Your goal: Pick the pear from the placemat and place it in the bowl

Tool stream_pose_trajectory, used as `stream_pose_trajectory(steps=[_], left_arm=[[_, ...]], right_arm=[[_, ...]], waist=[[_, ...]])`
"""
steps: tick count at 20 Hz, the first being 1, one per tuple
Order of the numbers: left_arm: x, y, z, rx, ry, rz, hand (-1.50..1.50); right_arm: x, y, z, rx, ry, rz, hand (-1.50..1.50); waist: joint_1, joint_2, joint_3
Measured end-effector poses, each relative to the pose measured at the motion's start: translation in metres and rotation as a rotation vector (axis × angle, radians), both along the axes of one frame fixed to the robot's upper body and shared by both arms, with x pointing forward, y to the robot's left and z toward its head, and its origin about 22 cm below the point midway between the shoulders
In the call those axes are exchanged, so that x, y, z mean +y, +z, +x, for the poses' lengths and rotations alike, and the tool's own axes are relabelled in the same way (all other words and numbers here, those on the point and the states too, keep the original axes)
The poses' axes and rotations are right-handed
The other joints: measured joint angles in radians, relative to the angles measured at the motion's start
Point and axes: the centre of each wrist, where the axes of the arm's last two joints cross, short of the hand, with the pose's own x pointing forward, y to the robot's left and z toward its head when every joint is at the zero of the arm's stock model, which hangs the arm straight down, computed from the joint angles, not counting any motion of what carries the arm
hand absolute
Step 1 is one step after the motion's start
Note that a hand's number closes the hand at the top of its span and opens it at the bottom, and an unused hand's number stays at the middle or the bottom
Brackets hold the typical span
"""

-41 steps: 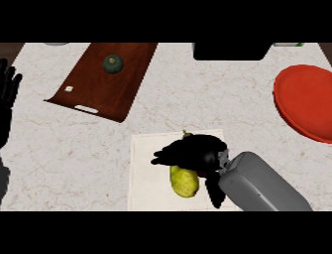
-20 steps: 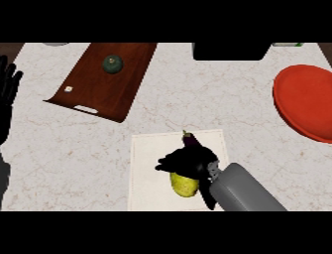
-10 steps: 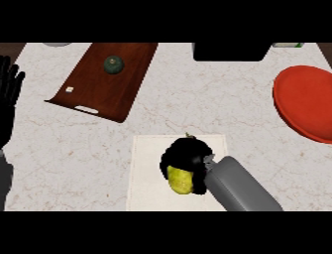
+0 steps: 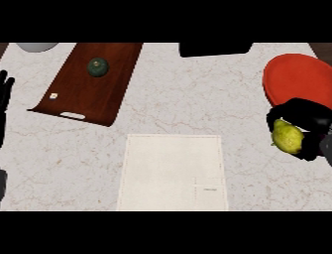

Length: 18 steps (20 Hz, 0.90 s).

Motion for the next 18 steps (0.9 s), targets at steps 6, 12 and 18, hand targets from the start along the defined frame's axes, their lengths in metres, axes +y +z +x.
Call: stream_pose_trajectory(steps=[6, 12, 18], left_arm=[[0.002, 0.004, -0.002, -0.022, 0.006, -0.005, 0.0], [-0.001, 0.007, -0.001, -0.036, -0.02, -0.014, 0.0], [-0.007, 0.011, 0.002, -0.044, -0.055, -0.015, 0.0]], right_arm=[[-0.118, 0.069, -0.017, -0.172, -0.198, -0.004, 1.5], [-0.191, 0.126, -0.047, -0.347, -0.298, 0.081, 1.5], [-0.227, 0.159, -0.07, -0.497, -0.333, 0.206, 1.5]], waist=[[0.014, 0.019, 0.009], [0.049, 0.027, 0.012], [0.082, 0.025, 0.011]])
